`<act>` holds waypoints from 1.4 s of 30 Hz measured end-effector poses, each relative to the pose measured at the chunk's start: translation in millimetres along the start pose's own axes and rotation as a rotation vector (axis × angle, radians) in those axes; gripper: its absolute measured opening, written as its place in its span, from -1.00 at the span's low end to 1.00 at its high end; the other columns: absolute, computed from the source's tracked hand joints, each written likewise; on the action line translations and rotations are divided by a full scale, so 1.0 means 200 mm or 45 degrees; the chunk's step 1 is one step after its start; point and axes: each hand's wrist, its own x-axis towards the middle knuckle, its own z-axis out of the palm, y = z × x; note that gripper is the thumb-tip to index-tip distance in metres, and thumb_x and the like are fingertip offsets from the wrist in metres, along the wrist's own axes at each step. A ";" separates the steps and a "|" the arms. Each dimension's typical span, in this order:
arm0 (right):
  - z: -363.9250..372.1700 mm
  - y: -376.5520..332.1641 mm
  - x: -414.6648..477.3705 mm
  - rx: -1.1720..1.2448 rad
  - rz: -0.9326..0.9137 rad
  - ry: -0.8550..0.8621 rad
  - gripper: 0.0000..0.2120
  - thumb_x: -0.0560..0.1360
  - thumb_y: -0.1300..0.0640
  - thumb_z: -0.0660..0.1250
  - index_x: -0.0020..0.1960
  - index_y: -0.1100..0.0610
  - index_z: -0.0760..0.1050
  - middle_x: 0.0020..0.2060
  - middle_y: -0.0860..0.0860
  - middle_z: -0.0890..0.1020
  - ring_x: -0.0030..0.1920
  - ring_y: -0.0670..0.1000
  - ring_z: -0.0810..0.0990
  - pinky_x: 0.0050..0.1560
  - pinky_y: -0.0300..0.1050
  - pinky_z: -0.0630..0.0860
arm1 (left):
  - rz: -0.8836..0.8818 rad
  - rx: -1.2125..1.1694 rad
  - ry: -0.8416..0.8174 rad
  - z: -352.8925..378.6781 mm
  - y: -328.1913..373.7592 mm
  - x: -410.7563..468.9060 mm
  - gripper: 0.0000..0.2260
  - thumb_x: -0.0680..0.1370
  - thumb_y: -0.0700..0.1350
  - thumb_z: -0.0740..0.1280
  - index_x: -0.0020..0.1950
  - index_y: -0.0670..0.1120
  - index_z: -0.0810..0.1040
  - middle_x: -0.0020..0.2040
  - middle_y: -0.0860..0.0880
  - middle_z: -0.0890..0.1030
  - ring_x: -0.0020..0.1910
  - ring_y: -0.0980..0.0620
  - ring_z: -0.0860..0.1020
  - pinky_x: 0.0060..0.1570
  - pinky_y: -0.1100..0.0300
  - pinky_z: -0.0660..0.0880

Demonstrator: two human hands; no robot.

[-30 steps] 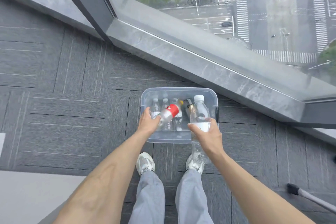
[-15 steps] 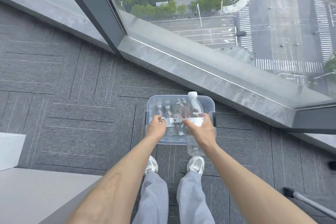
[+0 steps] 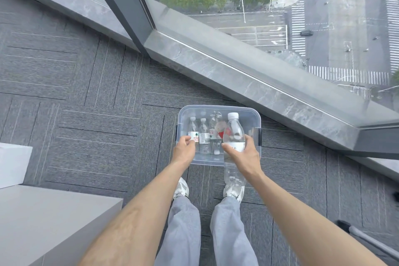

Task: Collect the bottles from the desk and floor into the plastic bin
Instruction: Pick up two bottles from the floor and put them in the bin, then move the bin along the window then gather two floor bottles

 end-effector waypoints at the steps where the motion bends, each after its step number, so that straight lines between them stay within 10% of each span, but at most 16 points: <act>1: 0.01 0.00 0.02 -0.022 0.012 -0.008 -0.28 0.36 -0.22 0.47 0.39 -0.01 0.28 0.25 0.06 0.55 0.21 0.08 0.52 0.23 0.02 0.44 | 0.002 0.001 0.002 0.00 0.00 0.02 -0.67 0.64 -0.11 0.12 0.41 -0.11 0.36 0.38 -0.08 0.45 0.29 -0.02 0.43 0.21 0.16 0.31; 11: 0.30 -0.08 0.34 -0.093 0.024 -0.151 -0.47 0.42 -0.07 0.41 0.29 0.07 0.32 0.16 0.04 0.54 0.11 0.06 0.52 0.02 -0.05 0.40 | 0.014 0.060 0.053 -0.08 -0.03 0.28 -0.69 0.66 -0.11 0.07 0.38 -0.07 0.39 0.30 -0.03 0.50 -0.12 0.16 0.45 -0.01 0.19 0.31; 19: 0.45 -0.02 0.48 -0.140 0.102 -0.167 -0.17 0.44 -0.20 0.41 0.57 0.06 0.14 0.45 0.10 0.40 0.42 0.15 0.41 0.42 0.16 0.33 | -0.027 0.028 0.097 -0.22 -0.16 0.43 -0.70 0.64 -0.13 0.09 0.36 -0.07 0.42 0.31 -0.05 0.51 0.11 0.03 0.45 0.07 0.21 0.29; 26: 0.31 -0.15 0.33 -0.047 0.196 -0.025 -0.56 0.50 -0.01 0.36 0.33 0.14 0.49 0.18 0.06 0.61 0.21 0.09 0.55 0.21 -0.06 0.41 | -0.017 -0.008 0.111 -0.28 -0.05 0.27 -0.70 0.63 -0.11 0.11 0.33 -0.08 0.45 0.31 -0.06 0.52 0.21 -0.03 0.48 0.11 0.20 0.31; 35: -0.06 -0.53 -0.15 0.025 0.139 -0.106 -0.61 0.41 -0.03 0.27 0.18 0.10 0.55 0.08 0.07 0.66 0.06 0.12 0.64 0.14 0.15 0.58 | 0.058 -0.100 0.046 -0.34 0.43 -0.37 -0.71 0.63 -0.09 0.10 0.28 -0.07 0.49 0.24 -0.08 0.55 0.18 -0.09 0.50 0.14 0.11 0.41; 39: -0.31 -0.68 -0.47 0.079 0.075 -0.023 -0.75 0.54 0.11 0.25 0.13 0.18 0.58 -0.17 0.05 0.64 -0.41 -0.11 0.56 -0.39 -0.28 0.46 | 0.107 -0.280 0.047 -0.39 0.63 -0.70 -0.75 0.60 -0.13 0.09 0.16 -0.06 0.50 0.15 -0.07 0.55 0.06 -0.05 0.48 0.21 0.01 0.44; 42: -0.48 -0.72 -0.68 0.168 0.051 0.036 -0.82 0.56 0.18 0.24 0.10 0.17 0.57 -0.18 0.03 0.61 -0.36 -0.10 0.54 -0.44 -0.24 0.42 | 0.168 -0.342 0.033 -0.40 0.74 -0.90 -0.73 0.62 -0.13 0.09 0.23 -0.12 0.47 0.17 -0.09 0.55 0.10 -0.04 0.47 0.26 -0.02 0.43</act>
